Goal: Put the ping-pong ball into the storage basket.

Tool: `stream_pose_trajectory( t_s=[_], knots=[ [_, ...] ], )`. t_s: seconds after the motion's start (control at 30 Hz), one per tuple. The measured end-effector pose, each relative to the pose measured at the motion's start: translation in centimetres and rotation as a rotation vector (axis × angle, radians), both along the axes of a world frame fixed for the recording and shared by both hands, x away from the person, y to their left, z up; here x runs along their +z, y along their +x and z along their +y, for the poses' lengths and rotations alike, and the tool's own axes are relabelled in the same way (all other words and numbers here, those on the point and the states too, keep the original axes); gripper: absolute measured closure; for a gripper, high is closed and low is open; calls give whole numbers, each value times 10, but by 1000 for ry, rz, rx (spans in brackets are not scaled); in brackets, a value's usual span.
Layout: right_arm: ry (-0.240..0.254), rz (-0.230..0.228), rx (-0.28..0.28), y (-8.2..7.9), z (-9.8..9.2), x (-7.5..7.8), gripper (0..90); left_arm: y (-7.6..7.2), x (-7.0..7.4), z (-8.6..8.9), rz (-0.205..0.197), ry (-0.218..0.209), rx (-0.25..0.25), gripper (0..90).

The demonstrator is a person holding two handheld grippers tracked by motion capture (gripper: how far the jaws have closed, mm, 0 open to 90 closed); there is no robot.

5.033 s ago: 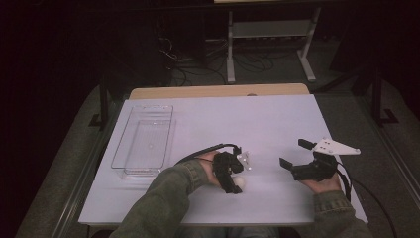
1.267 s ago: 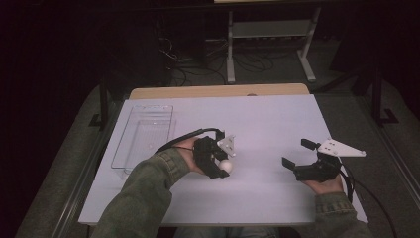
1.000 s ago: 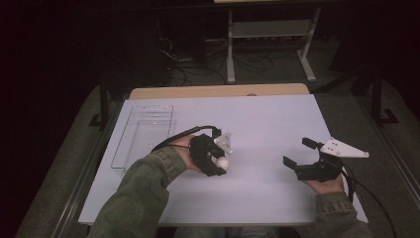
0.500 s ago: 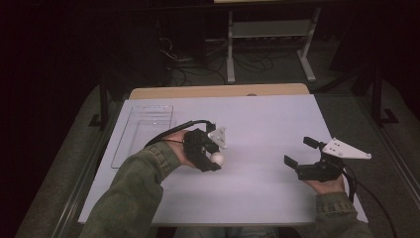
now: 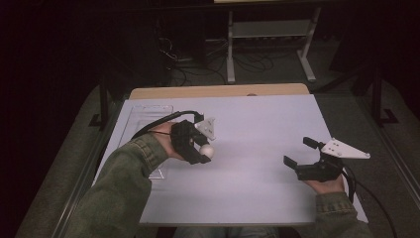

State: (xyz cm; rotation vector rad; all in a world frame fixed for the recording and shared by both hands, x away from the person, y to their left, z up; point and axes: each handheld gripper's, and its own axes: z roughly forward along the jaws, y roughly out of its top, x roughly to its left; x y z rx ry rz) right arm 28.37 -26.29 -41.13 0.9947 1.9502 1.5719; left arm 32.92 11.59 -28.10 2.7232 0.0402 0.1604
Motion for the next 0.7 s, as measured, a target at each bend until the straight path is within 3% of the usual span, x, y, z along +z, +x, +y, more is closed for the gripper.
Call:
stream_pose_trajectory(
  t_s=[0.27,0.7],
  knots=[
    [-8,1,2,0,1,0,0,0,4,19,-5,13,34,510],
    [-6,8,1,1,1,0,0,4,20,38,-4,74,59,510]
  ],
)
